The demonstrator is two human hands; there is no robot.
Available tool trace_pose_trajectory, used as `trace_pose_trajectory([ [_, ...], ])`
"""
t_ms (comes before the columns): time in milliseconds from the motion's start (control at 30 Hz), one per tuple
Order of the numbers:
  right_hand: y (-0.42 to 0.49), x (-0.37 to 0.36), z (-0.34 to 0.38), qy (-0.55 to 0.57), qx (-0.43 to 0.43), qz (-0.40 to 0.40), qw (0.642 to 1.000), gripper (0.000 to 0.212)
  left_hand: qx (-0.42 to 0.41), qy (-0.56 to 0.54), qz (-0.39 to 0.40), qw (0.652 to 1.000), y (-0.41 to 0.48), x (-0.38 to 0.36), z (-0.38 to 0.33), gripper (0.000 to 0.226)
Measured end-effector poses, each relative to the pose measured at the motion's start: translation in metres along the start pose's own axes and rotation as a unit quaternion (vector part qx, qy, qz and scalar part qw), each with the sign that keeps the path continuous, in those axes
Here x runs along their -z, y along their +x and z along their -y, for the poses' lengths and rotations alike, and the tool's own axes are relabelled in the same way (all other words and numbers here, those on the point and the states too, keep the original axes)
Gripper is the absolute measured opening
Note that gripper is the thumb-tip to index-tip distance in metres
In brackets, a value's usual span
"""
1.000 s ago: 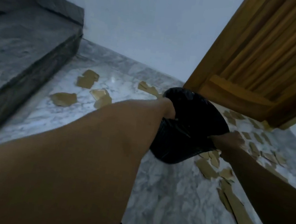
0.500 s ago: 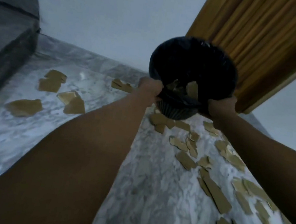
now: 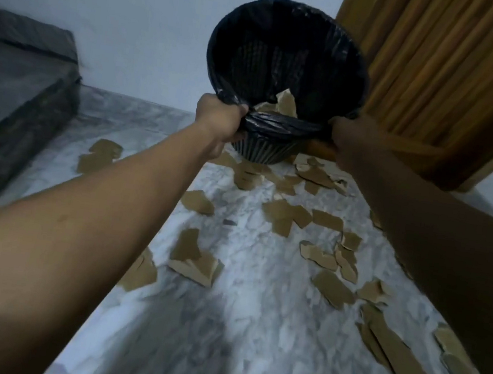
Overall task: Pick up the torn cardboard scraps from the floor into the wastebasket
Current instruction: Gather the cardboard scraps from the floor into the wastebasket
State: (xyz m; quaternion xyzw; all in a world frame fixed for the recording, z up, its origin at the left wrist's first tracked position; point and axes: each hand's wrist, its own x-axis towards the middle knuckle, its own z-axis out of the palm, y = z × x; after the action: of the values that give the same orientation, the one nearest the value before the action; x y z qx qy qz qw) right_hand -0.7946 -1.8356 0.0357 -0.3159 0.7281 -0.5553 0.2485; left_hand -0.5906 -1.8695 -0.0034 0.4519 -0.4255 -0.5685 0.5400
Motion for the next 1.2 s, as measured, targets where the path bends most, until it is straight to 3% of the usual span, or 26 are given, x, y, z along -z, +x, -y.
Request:
trace_pose_trajectory([
  [167,0.056,0.040,-0.042,0.059,-0.026,0.094,0.993,0.038,-0.001,0.107,0.062,0.992,-0.001,-0.044,0.031,0.008],
  [233,0.088,0.065,-0.065,0.089,-0.030,0.067,0.993,0.034,0.030,0.141,0.102,0.984,-0.001,-0.074,0.049,0.001],
  [300,0.117,0.091,-0.091,0.090,-0.034,0.020,0.995,0.026,0.055,0.133,0.126,0.981,0.005,-0.113,0.071,0.015],
  [400,0.161,0.126,-0.138,0.093,-0.019,-0.034,0.995,0.026,0.025,0.126,0.123,0.984,0.020,-0.182,0.102,0.040],
  [500,0.212,0.156,-0.188,0.107,-0.032,-0.095,0.989,0.036,0.029,0.196,0.142,0.970,0.033,-0.253,0.129,0.057],
  [667,0.238,0.183,-0.225,0.135,-0.068,-0.167,0.974,0.046,0.092,0.340,0.211,0.912,0.046,-0.330,0.159,0.029],
  [833,0.262,0.181,-0.245,0.225,-0.144,-0.165,0.950,0.044,0.061,0.346,0.231,0.907,0.063,-0.360,0.181,0.037],
  [933,0.270,0.185,-0.245,0.216,-0.133,-0.188,0.949,0.037,0.032,0.331,0.235,0.913,0.077,-0.364,0.191,0.048],
  [1100,0.273,0.190,-0.240,0.200,-0.115,-0.163,0.959,0.033,0.070,0.267,0.223,0.935,0.092,-0.369,0.190,0.060],
  [1200,0.267,0.191,-0.235,0.186,-0.090,-0.178,0.962,0.044,0.064,0.279,0.247,0.926,0.098,-0.366,0.183,0.058],
])
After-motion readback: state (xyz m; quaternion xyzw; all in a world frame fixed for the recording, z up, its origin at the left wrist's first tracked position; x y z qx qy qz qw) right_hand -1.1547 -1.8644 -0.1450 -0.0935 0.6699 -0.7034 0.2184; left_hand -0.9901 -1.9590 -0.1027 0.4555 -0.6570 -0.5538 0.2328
